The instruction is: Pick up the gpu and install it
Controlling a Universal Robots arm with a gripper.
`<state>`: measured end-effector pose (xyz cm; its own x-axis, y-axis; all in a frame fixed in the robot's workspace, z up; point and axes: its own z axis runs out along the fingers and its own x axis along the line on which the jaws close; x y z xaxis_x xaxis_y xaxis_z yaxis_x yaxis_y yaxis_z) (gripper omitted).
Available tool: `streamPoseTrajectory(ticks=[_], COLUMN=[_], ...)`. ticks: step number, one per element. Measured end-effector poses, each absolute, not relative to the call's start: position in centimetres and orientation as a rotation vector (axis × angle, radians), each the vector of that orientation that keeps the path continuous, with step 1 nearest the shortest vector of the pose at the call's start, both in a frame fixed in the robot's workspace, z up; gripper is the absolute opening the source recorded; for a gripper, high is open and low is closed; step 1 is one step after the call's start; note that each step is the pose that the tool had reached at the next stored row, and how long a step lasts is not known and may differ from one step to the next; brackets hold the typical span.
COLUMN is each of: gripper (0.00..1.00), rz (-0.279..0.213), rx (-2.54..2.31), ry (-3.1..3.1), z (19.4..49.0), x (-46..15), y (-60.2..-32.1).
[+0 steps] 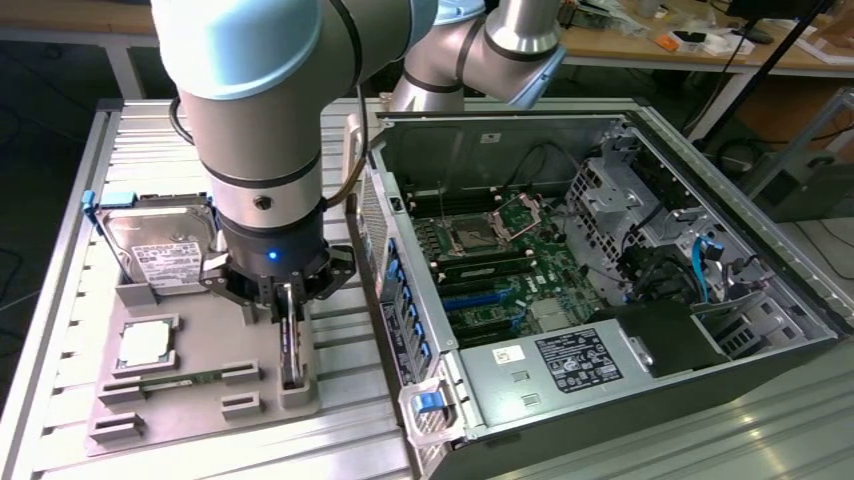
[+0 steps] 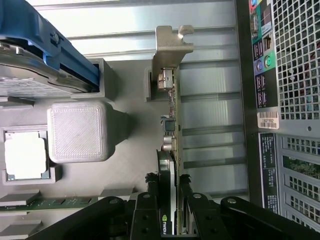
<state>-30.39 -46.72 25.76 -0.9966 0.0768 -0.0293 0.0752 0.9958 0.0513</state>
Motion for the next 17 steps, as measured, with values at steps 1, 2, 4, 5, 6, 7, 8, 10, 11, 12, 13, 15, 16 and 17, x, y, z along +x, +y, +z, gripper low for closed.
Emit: streamPoseTrajectory(ticks=[1, 2, 4, 5, 6, 7, 8, 10, 11, 12, 13, 15, 16, 17], gripper=[0.27, 0.27, 0.27, 0.27, 0.27, 0.27, 0.27, 0.27, 0.27, 0.27, 0.27, 0.27, 0.27, 0.27], rz=[0.078, 0.078, 0.078, 0.078, 0.078, 0.078, 0.078, 0.078, 0.078, 0.078, 0.078, 0.078, 0.078, 0.078], rx=[0.118, 0.118, 0.118, 0.118, 0.118, 0.118, 0.118, 0.118, 0.118, 0.118, 0.118, 0.118, 0.118, 0.118], ry=[3.107, 3.107, 3.107, 3.107, 3.107, 3.107, 3.107, 3.107, 3.107, 3.107, 3.107, 3.107, 3.107, 3.107], z=[25.81, 25.81, 25.82, 25.83, 25.84, 25.84, 25.84, 25.86, 25.87, 25.89, 26.03, 26.25, 26.31, 26.35], x=[-30.40, -30.39, -30.40, -30.40, -30.39, -30.40, -30.39, -30.39, -30.39, -30.39, -30.39, -30.39, -30.39, -30.40], y=[-46.72, -46.72, -46.72, -46.72, -46.72, -46.72, -46.72, -46.72, -46.72, -46.72, -46.72, -46.72, -46.72, -46.72])
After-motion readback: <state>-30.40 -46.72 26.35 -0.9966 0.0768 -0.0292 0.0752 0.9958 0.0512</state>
